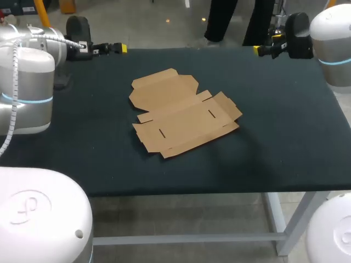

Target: Assemble the packaging by folding the flat box into shape, placing the metal phone stand inside, and closing the box properly

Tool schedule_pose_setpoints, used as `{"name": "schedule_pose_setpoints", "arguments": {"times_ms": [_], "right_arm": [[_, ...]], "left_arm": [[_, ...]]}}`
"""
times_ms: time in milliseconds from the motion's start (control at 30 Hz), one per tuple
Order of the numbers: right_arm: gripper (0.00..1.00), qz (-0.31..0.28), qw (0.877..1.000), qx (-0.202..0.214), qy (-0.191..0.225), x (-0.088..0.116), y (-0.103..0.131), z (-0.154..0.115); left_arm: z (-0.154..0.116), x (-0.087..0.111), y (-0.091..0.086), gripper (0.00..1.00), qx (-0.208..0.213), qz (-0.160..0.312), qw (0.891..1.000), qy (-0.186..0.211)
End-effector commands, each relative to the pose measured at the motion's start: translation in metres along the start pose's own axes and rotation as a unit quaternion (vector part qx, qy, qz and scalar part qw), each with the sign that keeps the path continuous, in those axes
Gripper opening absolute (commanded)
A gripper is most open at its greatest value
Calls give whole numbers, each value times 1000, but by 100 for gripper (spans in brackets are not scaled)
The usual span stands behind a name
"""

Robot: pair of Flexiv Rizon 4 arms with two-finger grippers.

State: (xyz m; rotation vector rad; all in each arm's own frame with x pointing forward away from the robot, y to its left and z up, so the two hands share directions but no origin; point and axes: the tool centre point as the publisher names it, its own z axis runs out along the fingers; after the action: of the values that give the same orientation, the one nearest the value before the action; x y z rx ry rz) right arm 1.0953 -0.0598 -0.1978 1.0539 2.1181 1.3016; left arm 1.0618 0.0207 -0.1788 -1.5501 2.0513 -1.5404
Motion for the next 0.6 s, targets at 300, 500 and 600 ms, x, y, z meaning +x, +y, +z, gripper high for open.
{"name": "schedule_pose_setpoints", "arguments": {"times_ms": [300, 500, 600], "right_arm": [[100, 55, 985, 159, 49, -11, -17, -10], [100, 81, 973, 211, 48, -7, -33, -12], [100, 93, 967, 232, 52, -6, -38, -15]], "left_arm": [[-9, 6, 9, 100, -159, -69, 985, 19], [-9, 9, 23, 100, -197, -105, 975, 12], [-11, 9, 30, 100, -206, -125, 970, 8]]}}
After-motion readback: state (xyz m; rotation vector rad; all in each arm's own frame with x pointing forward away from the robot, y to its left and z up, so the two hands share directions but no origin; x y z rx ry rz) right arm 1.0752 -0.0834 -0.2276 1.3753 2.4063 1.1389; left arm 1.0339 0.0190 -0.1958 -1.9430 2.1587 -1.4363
